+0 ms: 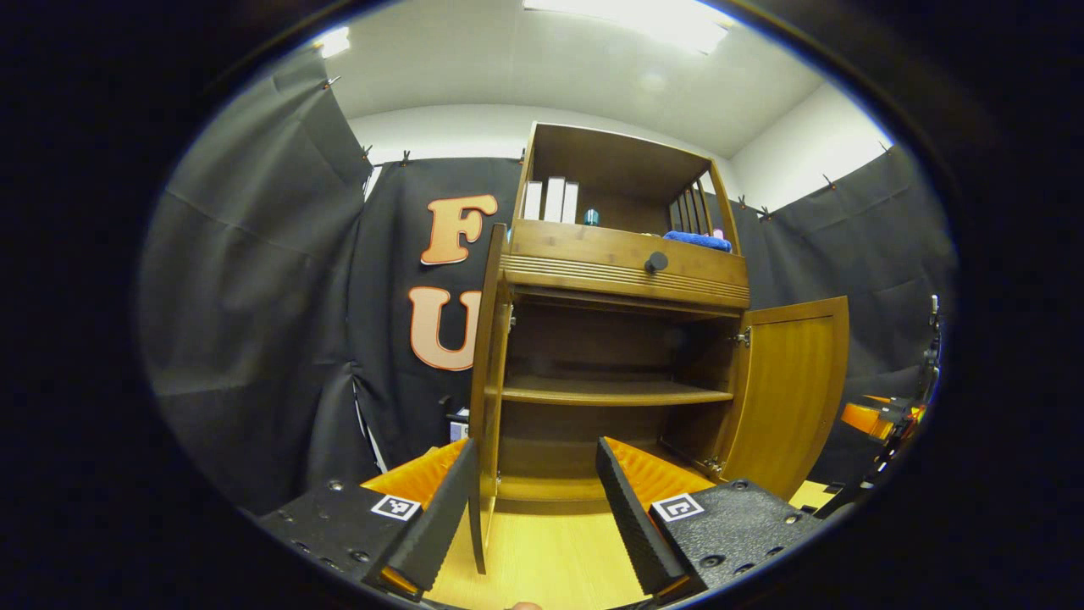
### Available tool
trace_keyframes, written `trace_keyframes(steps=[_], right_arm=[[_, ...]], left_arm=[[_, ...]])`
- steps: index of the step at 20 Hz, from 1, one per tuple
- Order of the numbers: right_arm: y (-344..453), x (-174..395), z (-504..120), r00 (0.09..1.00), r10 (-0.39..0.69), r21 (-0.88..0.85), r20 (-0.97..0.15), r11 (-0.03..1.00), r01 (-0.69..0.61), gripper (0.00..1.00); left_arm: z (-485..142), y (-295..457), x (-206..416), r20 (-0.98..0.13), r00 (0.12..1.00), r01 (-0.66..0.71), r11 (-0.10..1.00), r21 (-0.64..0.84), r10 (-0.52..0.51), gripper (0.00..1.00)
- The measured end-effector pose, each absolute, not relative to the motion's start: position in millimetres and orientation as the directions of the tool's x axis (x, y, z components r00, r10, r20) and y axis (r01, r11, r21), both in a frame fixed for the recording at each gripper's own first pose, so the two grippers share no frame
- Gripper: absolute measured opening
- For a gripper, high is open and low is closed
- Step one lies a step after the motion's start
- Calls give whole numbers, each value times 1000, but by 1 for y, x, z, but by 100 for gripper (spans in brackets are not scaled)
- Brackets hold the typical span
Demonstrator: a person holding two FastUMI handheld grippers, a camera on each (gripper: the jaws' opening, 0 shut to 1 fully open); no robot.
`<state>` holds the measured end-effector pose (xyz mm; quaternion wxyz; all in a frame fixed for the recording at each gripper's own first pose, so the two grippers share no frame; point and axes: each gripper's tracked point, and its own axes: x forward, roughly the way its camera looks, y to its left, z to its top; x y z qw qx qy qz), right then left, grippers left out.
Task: Open the right door of the double-door shoe cabinet with the right hand, and open the left door with the left hand.
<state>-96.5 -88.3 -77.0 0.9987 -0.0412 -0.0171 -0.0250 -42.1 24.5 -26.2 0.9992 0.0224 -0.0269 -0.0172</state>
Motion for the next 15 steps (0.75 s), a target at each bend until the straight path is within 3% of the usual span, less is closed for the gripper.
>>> trace_keyframes(steps=[4, 11, 15], right_arm=[[-99, -100, -76, 997, -65, -75, 39, 995, 68, 97], [-111, -100, -82, 996, -85, -68, 30, 994, 87, 98], [-117, -98, -81, 995, -97, -69, 31, 993, 99, 98]], left_arm=[[-21, 6, -43, 83, 994, 66, 996, 56, -70, 80], [-30, -14, -32, 69, 991, 113, 992, 56, -117, 89], [-30, -16, -26, 74, 990, 113, 992, 56, -117, 80]])
